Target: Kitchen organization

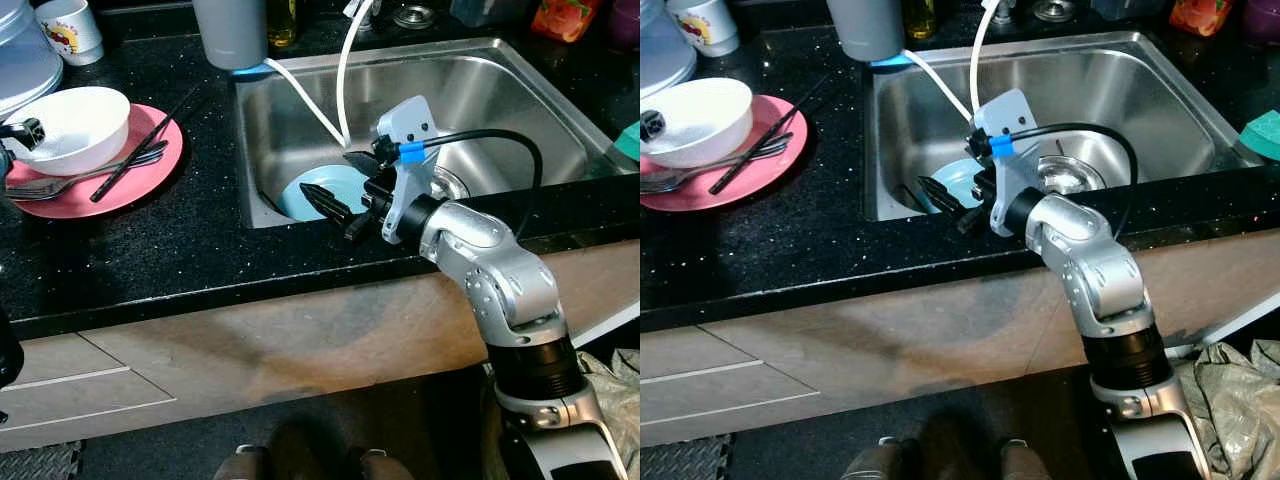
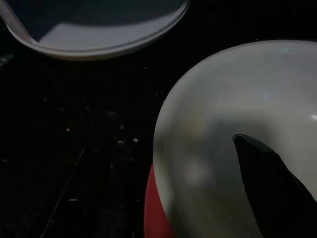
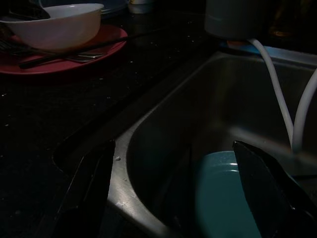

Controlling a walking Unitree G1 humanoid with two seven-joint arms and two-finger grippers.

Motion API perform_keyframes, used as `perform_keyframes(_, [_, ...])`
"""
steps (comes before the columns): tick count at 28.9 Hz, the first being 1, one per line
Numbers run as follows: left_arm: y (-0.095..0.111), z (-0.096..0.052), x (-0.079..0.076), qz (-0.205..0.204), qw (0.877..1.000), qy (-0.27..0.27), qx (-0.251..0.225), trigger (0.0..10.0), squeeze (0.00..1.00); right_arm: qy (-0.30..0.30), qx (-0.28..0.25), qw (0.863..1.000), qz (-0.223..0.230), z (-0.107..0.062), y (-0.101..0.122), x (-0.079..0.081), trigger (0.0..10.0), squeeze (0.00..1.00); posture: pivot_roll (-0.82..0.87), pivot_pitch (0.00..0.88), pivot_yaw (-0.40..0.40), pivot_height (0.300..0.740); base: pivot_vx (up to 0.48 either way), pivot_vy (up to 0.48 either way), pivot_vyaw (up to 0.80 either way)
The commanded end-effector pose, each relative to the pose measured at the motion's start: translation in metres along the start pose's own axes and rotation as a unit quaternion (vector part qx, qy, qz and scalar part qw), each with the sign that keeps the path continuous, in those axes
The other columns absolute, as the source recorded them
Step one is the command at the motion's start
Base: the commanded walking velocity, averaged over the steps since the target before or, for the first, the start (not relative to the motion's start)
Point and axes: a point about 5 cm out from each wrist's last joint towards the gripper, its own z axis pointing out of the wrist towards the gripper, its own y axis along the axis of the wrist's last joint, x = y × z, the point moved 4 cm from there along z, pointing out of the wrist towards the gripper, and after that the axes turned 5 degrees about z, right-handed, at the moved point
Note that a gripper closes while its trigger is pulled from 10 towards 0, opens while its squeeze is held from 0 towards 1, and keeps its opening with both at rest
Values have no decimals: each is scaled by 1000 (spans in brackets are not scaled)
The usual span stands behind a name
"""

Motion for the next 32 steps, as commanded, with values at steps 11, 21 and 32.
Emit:
perform_keyframes(11, [-15, -1, 4, -57, 998, -6, 32, 6275, 0, 6, -8, 1000, -3, -1, 4, 1, 10000, 0, 6, 205, 22, 740, 0, 0, 0])
perform_keyframes(21, [-5, -2, 4, -49, 999, -3, 21, 6549, 0, 6, -9, 1000, -3, 0, 4, 1, 10000, 0, 7, 206, 20, 740, 0, 0, 0])
perform_keyframes(32, [-4, -2, -4, -59, 998, -19, 21, 0, 0, 5, -10, 1000, -4, 0, 5, 0, 10000, 0, 5, 204, 22, 740, 0, 0, 0])
